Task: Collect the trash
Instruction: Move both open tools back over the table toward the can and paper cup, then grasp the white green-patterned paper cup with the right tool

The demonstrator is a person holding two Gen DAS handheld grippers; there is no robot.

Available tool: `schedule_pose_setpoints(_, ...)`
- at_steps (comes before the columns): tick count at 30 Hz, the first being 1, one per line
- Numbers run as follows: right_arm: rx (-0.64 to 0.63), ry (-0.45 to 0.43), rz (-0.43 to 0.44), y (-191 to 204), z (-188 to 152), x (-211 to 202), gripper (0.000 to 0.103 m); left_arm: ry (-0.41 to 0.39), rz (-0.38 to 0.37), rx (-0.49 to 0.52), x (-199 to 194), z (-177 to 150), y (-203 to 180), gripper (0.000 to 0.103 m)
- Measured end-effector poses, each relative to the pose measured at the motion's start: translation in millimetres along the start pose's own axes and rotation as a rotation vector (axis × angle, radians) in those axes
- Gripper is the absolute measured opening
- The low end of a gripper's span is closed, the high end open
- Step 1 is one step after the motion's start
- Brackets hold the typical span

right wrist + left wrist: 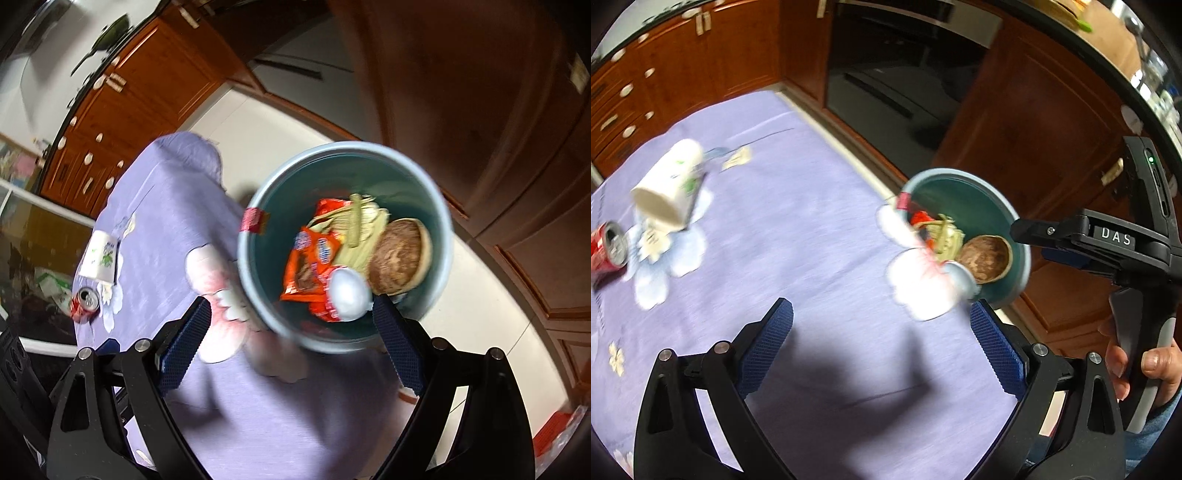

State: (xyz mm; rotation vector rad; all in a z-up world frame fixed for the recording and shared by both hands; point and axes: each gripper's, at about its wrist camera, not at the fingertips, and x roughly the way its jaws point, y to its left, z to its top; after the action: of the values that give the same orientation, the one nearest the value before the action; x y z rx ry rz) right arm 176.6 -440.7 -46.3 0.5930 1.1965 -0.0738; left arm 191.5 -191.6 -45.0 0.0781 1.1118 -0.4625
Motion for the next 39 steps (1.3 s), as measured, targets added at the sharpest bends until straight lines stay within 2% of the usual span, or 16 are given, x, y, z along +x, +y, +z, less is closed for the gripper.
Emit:
schedule_pose_setpoints(12,-0.171,0.065,0.009,108.0,-12.8,34.3,0.085,-0.051,0.073,-0.223,-39.7,-28.2,127.3,0.097)
schedule_pose_setpoints(22,-0.290,0.106,0.013,197.2,-5.4,67.7,0.085,-0.074,0.123,-0.365,-60.5,-43.5,217.6,0.097)
schedule_pose_setpoints(30,-0.364,0.139,0.064,277.6,18.9,107.4,0.085,-0.088,0.155,-0.448,-68.7,-33.7,275.9,0.097)
schedule_pose_setpoints(39,-0.324,0.223,0.097,314.3,44.0,165.2,0.085,-0.081,0.135,-0.523,-55.6,-15.3,309.0,0.097)
